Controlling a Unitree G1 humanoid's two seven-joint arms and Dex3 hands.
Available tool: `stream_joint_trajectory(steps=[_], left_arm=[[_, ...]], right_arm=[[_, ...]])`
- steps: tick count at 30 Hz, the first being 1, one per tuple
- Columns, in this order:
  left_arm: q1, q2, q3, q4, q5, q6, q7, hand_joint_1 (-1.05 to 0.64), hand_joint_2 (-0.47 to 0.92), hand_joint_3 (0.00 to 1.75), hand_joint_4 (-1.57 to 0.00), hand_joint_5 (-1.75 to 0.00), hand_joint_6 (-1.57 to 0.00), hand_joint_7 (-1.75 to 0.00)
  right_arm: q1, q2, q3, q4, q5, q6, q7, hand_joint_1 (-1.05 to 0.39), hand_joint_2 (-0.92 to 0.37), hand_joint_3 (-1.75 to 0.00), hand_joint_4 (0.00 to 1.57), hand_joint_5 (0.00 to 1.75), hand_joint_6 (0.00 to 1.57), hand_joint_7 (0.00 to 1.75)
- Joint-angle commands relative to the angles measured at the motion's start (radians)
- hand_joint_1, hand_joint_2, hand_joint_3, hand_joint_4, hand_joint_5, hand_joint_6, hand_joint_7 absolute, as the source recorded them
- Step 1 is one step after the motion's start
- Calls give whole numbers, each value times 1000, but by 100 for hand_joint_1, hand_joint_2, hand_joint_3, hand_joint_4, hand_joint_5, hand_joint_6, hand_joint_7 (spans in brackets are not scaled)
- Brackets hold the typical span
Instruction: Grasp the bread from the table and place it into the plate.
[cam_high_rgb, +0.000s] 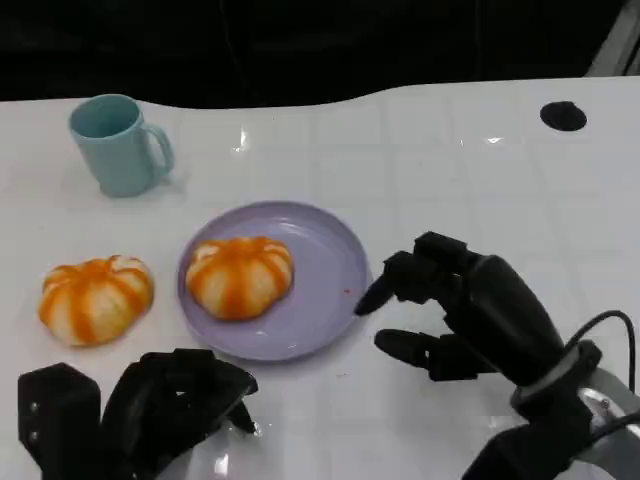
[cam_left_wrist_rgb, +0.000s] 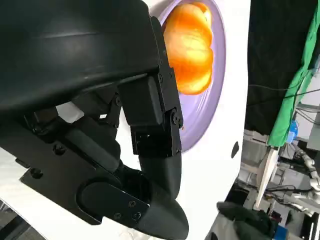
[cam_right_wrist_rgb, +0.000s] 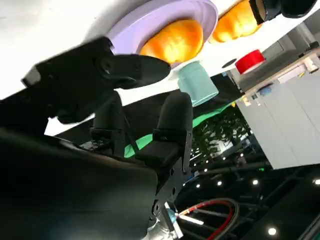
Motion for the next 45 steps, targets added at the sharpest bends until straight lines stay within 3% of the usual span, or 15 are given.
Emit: stream_joint_trajectory(steps=[1, 10, 19, 29, 45], left_arm=[[20, 6, -3, -1, 9, 2, 8, -105, 61, 25, -91, -149, -157, -27], [28, 2, -7, -23, 6, 17, 17, -105, 60, 25, -92, -147, -157, -29], [35, 5, -8, -40, 4, 29, 18, -105, 60, 26, -91, -148, -157, -30], [33, 11, 0, -42, 1, 38, 16, -105, 60, 26, -91, -149, -157, -29], [23, 26, 9, -16, -1, 25, 2, -105, 59, 27, -90, -149, -156, -29]], right_arm=[[56, -43, -38, -43, 28, -5, 12, -31, -47, -99, 58, 175, 48, 153], [173, -86, -77, -84, 74, -18, 70, -36, -55, -89, 58, 175, 57, 148], [260, -86, -111, -93, 150, -19, 154, -36, -56, -86, 58, 175, 56, 148], [345, -66, -133, -154, 255, 32, 300, -36, -53, -88, 57, 175, 57, 147], [341, -13, -165, -90, 299, 20, 315, -37, -55, -87, 58, 175, 56, 151]])
